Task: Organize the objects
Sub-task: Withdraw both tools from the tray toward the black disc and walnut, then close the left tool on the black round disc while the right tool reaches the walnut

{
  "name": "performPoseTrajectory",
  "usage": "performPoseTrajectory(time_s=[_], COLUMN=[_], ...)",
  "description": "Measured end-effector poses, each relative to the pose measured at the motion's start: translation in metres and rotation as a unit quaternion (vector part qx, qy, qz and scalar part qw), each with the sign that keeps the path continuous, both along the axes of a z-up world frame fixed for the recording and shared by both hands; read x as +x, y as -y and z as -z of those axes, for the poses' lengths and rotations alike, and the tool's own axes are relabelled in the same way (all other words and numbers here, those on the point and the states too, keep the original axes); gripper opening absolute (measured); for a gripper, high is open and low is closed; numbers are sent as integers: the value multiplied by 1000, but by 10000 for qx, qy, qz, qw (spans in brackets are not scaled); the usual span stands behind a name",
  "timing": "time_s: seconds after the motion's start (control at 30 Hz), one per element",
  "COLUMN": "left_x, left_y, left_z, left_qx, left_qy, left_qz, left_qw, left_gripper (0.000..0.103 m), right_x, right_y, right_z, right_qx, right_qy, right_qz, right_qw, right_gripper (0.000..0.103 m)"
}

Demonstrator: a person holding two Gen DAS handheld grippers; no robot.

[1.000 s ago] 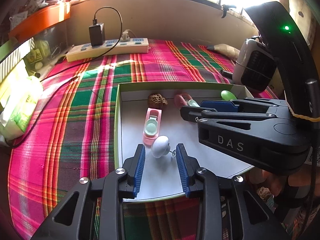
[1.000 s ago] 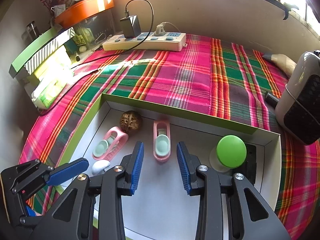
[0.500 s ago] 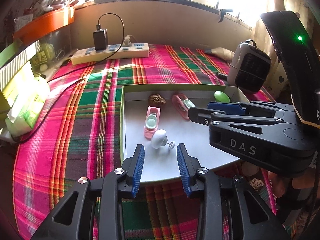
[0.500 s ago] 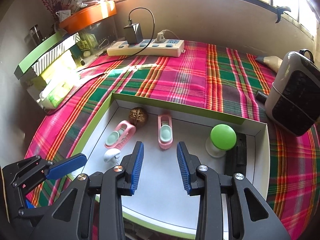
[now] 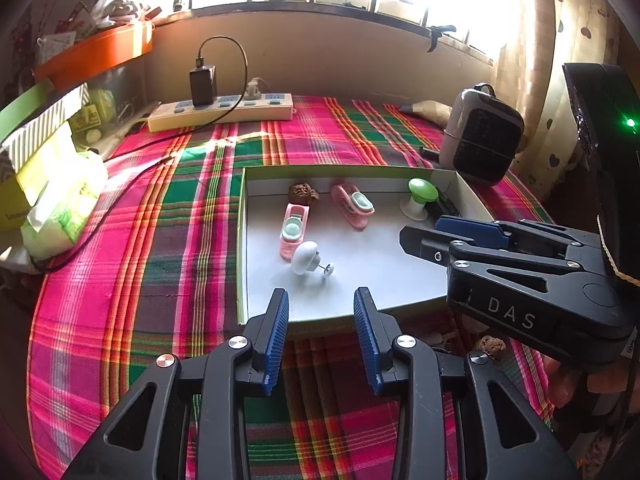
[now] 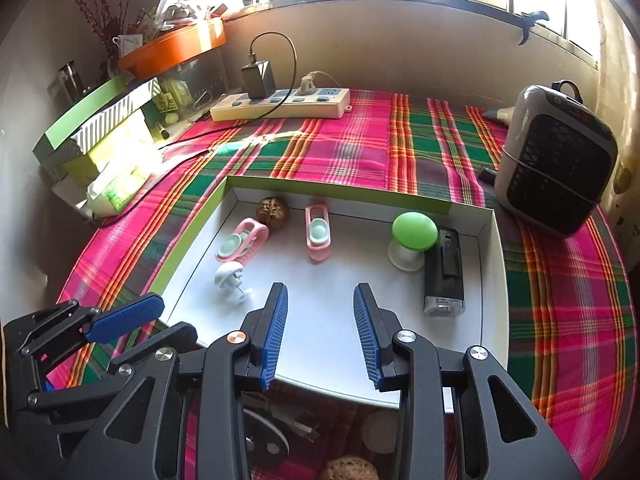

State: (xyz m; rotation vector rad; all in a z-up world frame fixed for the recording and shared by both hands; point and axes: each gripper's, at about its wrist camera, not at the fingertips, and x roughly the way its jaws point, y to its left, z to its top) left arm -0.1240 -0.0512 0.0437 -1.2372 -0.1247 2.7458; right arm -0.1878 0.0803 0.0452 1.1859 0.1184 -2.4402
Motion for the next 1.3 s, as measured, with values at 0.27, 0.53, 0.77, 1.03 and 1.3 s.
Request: performPoseTrajectory(time_s=[0.27, 0.53, 0.77, 1.03, 1.3], left_x=[14, 26, 38, 45, 47], left_y=[-3, -5, -6, -6, -16], left_z=[-2, -3, -1, 3, 14], left_qx=[22, 88, 159, 310, 522], left_qy=[-62, -125, -132, -99, 77], left_qz=[29, 70, 113, 215, 447], left_qw=[10000, 9999, 9997, 9992, 9976], left_gripper=[32, 32, 32, 33, 39], right_x=[23, 43, 59, 74, 88], right_y=[-13, -29, -38, -56, -73], right_z=[-5, -7, -10, -8, 2], right_qx=[-1, -28, -63, -146, -218], right_qy=[-229, -326, -423, -463, -399], right_qz=[175, 331, 383, 554, 667], right_qw=[9996, 9989, 9983, 9973, 9967], right_gripper=[36, 36, 37, 46, 46])
